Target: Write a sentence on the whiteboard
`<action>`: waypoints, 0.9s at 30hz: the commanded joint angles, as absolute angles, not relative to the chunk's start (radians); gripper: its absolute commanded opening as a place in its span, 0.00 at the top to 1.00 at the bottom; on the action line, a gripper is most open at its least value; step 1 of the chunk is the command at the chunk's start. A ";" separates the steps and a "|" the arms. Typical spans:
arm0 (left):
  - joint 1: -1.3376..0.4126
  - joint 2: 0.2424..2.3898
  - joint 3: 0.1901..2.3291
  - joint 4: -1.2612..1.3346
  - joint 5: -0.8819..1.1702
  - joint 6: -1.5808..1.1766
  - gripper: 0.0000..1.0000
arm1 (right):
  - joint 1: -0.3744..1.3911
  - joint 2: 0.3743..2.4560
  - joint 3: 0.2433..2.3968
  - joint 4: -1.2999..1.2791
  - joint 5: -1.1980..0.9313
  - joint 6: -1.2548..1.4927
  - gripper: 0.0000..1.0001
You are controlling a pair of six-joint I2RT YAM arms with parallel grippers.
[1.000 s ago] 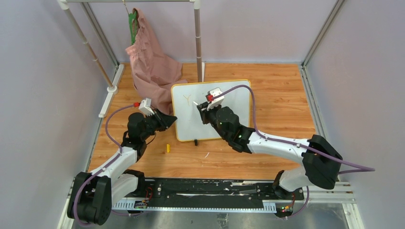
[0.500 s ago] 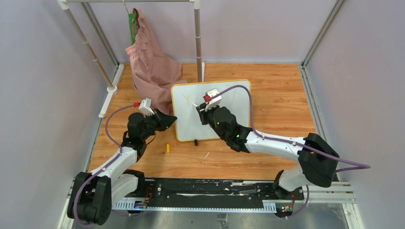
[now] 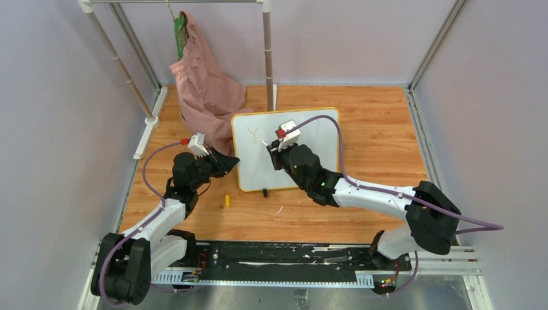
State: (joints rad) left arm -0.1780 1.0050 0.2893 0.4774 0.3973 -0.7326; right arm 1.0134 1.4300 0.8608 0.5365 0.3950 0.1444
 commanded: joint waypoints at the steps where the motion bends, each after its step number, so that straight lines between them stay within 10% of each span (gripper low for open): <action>1: -0.175 0.987 0.280 0.497 0.409 -0.738 1.00 | 0.984 1.395 0.850 0.483 0.457 0.161 1.00; 27: -0.175 0.989 0.281 0.497 0.411 -0.736 1.00 | 0.962 1.450 0.953 0.483 0.406 0.139 1.00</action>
